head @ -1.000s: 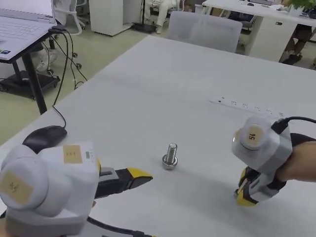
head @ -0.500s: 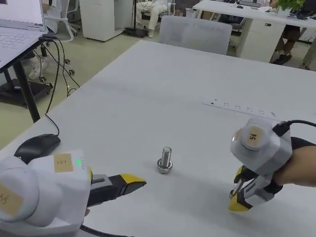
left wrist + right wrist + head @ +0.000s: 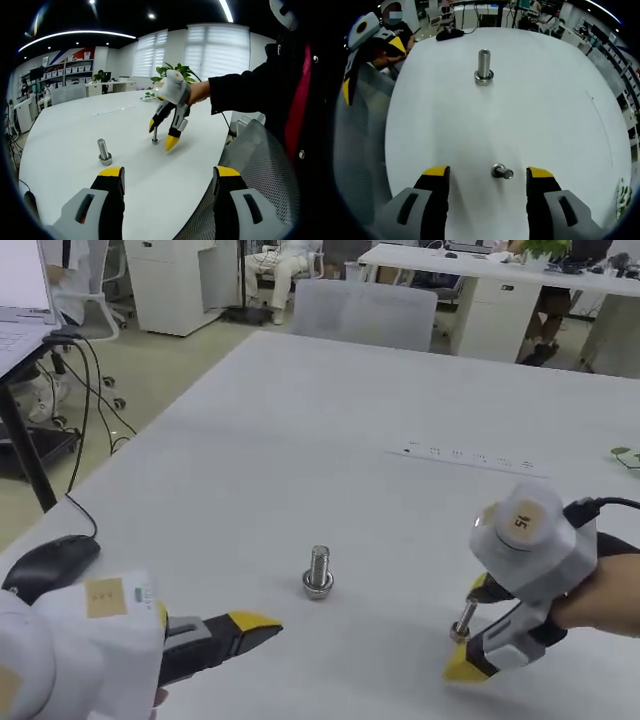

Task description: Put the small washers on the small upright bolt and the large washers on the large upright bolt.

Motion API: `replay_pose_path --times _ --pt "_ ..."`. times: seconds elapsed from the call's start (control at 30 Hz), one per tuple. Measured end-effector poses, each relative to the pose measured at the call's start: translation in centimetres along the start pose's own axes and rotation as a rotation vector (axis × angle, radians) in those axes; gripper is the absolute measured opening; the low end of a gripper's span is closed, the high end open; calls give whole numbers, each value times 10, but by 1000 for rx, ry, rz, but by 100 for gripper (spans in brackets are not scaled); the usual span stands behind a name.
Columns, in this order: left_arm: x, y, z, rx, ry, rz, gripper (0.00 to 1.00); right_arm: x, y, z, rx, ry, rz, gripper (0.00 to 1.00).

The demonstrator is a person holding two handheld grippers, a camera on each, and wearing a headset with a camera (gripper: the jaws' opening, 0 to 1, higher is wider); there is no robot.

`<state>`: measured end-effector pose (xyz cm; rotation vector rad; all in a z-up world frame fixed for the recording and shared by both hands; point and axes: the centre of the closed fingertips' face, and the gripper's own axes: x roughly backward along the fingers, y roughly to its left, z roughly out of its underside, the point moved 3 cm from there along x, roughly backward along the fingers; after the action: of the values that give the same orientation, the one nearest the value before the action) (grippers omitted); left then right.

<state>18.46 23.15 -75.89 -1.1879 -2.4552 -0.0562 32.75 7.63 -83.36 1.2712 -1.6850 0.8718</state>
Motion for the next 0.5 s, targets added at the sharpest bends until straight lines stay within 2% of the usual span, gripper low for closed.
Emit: replay_pose_path --times 0.3,0.5 --pt "-3 -1 2 -19 24 6 72 9 7 5 -56 -75 24 73" --pt "-2 0 1 -12 17 8 73 18 14 6 -94 -125 44 75"
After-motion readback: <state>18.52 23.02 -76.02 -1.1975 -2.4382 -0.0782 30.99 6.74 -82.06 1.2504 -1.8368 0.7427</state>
